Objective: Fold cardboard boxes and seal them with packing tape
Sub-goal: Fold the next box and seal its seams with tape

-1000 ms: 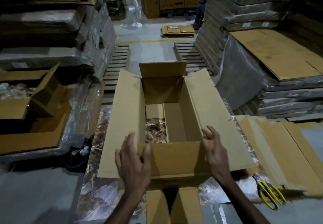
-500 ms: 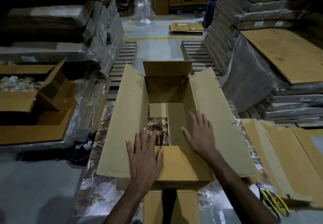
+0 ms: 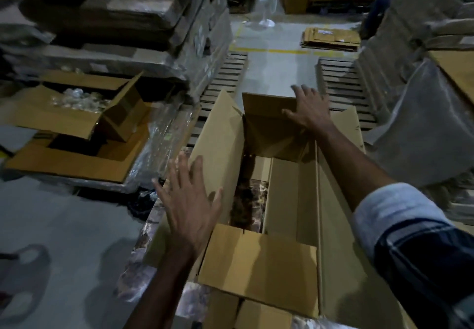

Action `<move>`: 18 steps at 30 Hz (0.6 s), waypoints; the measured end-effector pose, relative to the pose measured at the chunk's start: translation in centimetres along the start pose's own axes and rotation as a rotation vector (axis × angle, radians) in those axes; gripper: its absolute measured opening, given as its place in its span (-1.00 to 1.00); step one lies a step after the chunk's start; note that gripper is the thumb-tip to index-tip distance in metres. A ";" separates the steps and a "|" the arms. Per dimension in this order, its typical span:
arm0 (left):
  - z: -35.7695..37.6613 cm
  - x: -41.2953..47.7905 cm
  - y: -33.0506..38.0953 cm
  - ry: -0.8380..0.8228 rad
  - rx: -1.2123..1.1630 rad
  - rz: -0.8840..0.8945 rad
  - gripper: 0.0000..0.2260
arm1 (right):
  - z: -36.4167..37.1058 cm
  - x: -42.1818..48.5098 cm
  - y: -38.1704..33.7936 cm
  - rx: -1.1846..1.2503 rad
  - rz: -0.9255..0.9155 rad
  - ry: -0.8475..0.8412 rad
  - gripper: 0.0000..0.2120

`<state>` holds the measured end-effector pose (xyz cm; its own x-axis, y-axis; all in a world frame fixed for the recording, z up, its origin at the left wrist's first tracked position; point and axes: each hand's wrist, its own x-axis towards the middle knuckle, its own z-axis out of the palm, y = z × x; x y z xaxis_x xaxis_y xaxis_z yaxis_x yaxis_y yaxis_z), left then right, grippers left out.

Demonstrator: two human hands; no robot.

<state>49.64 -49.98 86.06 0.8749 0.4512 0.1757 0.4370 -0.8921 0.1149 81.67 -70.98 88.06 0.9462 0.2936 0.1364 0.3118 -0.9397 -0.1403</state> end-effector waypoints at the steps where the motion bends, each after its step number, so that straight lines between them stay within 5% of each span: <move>1: -0.4 0.4 -0.4 -0.034 -0.016 -0.035 -0.19 | 0.3 0.2 -0.1 -0.042 -0.023 -0.032 -0.30; 6: -1.7 0.6 -1.1 -0.152 -0.198 -0.101 -0.23 | 2.5 -1.7 -0.1 -0.020 -0.110 0.027 -0.59; 12: -2.1 0.7 -1.3 -0.153 -0.438 0.013 -0.41 | 11.4 -6.2 1.2 -0.113 -0.163 -0.129 -0.35; 18: -0.8 -1.1 2.2 -0.470 -0.699 0.211 -0.45 | 11.8 -5.7 1.0 -0.072 -0.135 -0.120 -0.37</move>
<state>49.51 -52.44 86.89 0.9862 0.0839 -0.1430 0.1621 -0.6673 0.7269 77.63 -71.54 75.55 0.9012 0.4323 0.0303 0.4333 -0.8994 -0.0574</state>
